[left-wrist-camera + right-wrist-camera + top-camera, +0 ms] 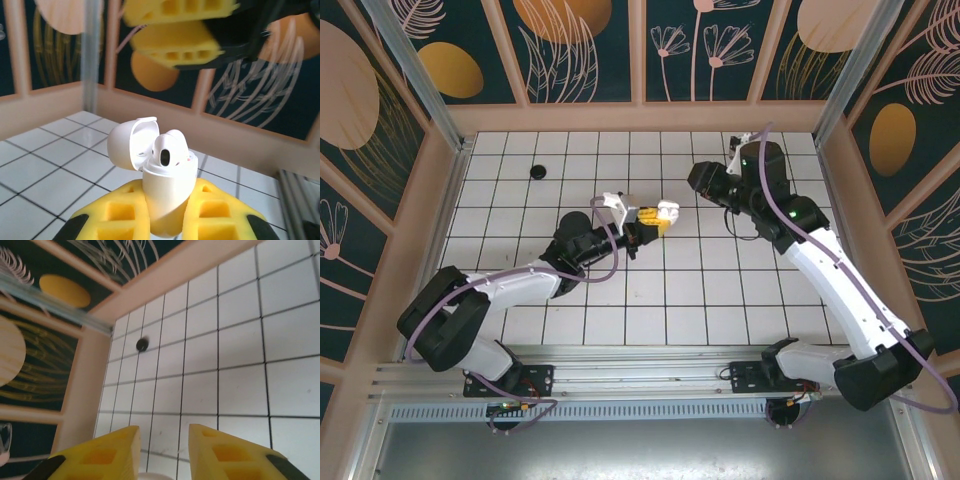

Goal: Insert the wireless bluetooth earbuds into the charging case

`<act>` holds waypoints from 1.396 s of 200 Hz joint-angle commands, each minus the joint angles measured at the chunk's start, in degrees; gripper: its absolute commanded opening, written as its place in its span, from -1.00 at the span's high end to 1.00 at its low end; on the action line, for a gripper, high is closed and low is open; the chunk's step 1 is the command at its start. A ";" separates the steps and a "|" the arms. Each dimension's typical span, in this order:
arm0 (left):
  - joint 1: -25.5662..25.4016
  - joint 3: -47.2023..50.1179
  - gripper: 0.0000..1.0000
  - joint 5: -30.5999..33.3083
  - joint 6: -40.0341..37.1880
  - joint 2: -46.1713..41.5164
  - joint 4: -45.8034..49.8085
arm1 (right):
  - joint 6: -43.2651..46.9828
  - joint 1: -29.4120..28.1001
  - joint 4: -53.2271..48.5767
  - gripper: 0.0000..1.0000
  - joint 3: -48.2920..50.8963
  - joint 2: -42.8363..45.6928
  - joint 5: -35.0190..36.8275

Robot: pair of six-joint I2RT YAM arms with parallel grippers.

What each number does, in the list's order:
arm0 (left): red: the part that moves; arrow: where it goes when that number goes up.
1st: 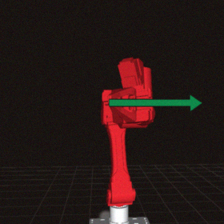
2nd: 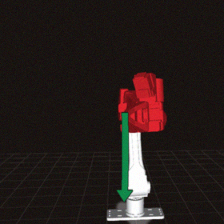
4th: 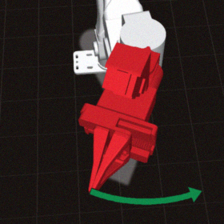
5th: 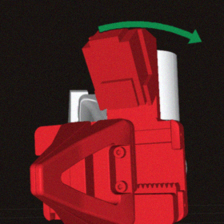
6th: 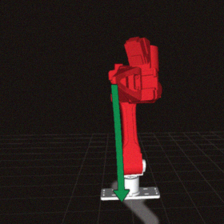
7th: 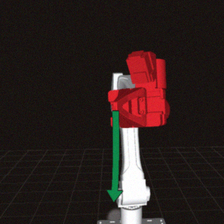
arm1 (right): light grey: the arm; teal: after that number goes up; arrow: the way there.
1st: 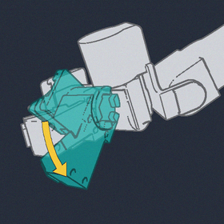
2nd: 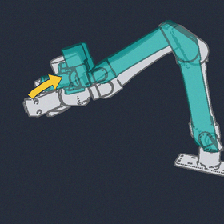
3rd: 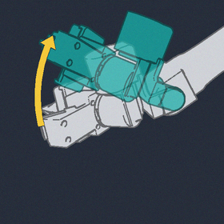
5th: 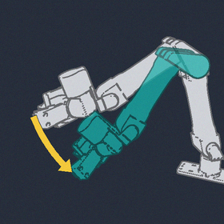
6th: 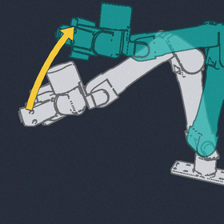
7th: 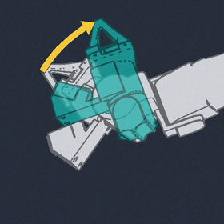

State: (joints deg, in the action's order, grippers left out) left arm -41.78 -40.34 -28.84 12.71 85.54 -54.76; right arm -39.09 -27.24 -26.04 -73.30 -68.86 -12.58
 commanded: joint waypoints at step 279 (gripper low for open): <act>11.41 -9.41 1.00 -11.74 5.14 4.00 16.90 | 5.85 -0.34 23.47 0.65 18.13 4.06 -6.04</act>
State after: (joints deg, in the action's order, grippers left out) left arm -30.33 -48.47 -36.03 18.24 87.83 -38.26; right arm -36.93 -28.38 -9.87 -52.66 -61.84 -16.60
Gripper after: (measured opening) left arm 0.095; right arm 0.193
